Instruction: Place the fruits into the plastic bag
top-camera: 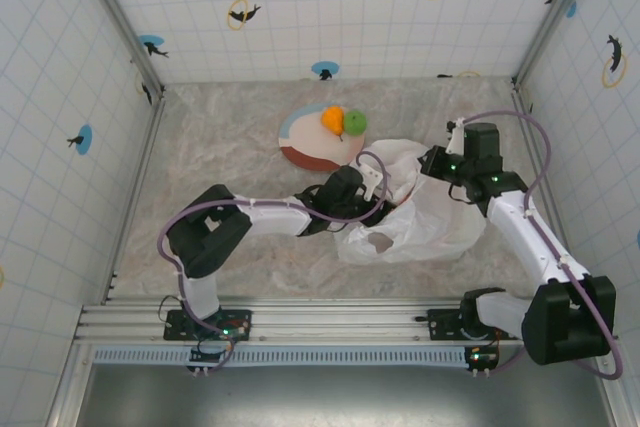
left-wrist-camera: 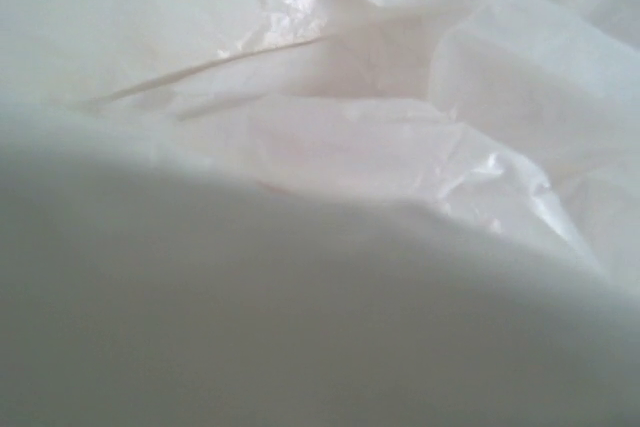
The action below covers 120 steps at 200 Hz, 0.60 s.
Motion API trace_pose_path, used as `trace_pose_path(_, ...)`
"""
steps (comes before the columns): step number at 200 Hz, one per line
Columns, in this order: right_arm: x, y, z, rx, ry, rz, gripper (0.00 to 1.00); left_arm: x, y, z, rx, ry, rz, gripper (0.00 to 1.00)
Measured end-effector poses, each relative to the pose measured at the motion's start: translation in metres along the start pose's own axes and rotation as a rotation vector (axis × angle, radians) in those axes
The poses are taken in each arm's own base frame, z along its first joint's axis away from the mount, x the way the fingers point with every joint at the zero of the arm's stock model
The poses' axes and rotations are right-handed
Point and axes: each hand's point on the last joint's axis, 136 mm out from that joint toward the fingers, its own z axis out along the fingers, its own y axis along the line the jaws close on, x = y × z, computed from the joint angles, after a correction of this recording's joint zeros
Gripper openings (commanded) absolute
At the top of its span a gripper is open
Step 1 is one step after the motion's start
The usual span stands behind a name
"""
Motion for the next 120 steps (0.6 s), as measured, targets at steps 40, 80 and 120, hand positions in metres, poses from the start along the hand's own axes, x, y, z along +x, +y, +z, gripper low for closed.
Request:
trace_pose_path(40,-0.003,-0.006,-0.002,0.012,-0.01,0.012,0.0,-0.015,-0.009,-0.019,0.02,-0.038,0.011,0.85)
trace_pose_path(80,-0.005,-0.009,-0.003,0.014,-0.014,0.003,0.0,-0.022,-0.005,-0.052,0.015,-0.077,0.003,0.85)
trace_pose_path(120,-0.007,-0.017,-0.005,0.033,-0.017,-0.006,0.0,-0.027,0.007,-0.086,-0.025,-0.113,-0.002,0.85)
